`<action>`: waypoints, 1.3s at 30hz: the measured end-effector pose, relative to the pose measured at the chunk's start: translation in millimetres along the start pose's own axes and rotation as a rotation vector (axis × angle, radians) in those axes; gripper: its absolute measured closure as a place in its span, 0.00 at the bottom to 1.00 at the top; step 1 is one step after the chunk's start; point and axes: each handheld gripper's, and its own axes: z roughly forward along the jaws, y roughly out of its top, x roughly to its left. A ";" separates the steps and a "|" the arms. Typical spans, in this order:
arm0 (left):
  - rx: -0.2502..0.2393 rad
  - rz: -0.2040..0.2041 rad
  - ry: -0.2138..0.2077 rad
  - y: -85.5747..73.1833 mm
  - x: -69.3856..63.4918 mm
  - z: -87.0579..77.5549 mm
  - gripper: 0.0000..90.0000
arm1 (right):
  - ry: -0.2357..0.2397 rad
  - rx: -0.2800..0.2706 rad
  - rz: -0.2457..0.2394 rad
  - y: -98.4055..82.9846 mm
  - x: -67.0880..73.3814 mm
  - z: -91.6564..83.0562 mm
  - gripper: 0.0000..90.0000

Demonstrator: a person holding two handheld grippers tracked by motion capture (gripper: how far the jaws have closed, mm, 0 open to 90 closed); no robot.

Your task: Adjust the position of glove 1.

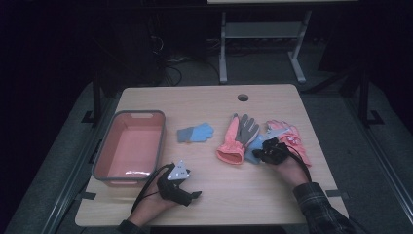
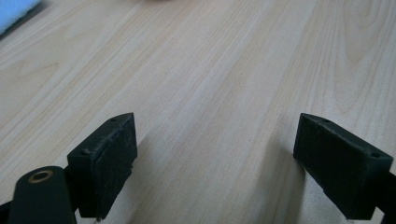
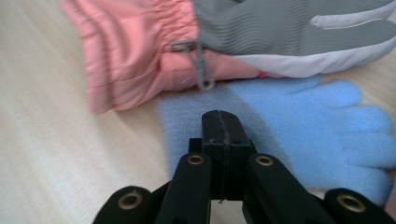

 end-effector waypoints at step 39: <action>0.002 0.004 -0.007 1.7 0.2 2.0 0.14 | 0.135 -0.047 -0.052 -33.7 46.9 -41.0 1.00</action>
